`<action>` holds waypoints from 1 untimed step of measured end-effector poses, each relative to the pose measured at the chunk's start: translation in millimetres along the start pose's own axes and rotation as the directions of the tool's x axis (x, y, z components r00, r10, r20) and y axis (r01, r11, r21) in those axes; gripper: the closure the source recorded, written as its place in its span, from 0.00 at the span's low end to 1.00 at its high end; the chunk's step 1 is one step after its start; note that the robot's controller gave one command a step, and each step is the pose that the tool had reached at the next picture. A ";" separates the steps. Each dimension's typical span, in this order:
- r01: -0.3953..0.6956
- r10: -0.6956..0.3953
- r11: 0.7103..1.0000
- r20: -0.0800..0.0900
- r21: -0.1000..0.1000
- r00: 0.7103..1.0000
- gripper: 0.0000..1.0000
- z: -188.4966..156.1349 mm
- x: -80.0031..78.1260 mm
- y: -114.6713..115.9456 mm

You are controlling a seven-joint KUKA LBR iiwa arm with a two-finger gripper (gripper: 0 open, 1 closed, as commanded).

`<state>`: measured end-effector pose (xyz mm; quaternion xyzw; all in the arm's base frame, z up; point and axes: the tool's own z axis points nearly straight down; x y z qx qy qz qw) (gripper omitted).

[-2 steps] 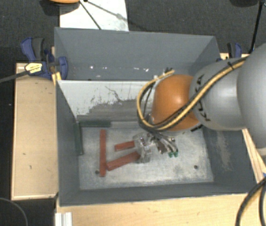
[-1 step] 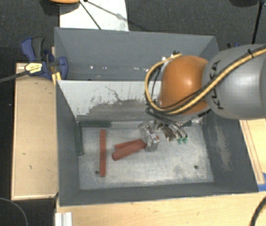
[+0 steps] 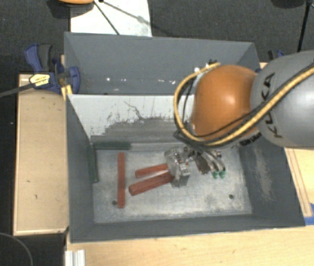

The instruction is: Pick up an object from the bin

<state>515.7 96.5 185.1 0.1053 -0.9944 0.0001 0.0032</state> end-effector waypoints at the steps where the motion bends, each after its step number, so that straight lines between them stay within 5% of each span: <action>1: 0.000 0.000 1.000 0.012 -0.001 1.000 1.00 -15.5 1.4 -6.9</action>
Offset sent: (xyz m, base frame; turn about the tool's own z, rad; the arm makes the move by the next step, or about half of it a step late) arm -0.0268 0.0136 0.0258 0.0431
